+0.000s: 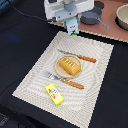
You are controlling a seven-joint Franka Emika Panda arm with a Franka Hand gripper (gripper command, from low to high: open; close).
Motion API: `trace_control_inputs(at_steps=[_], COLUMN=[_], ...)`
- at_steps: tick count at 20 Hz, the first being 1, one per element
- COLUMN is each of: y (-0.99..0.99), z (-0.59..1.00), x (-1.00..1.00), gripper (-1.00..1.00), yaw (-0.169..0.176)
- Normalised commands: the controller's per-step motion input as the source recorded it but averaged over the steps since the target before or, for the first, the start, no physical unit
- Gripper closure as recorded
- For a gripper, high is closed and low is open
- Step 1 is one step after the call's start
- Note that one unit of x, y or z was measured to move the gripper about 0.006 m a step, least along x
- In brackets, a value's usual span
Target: Place the bread, butter, and milk from the table onto the serving area.
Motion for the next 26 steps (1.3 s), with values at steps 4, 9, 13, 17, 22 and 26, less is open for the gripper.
trace_control_inputs(at_steps=[4, 9, 13, 17, 22, 26], y=[0.11, 0.26, 0.24, 0.23, 0.12, 0.05], z=[-0.25, -0.12, 0.64, 1.0, 1.0, 1.0], x=[0.87, 0.65, 0.53, 0.62, 0.57, 0.39], gripper=[1.0, 1.0, -1.0, -1.0, -1.0, -1.0], yaw=[-0.03, -0.015, -0.028, -0.05, -0.042, -0.023])
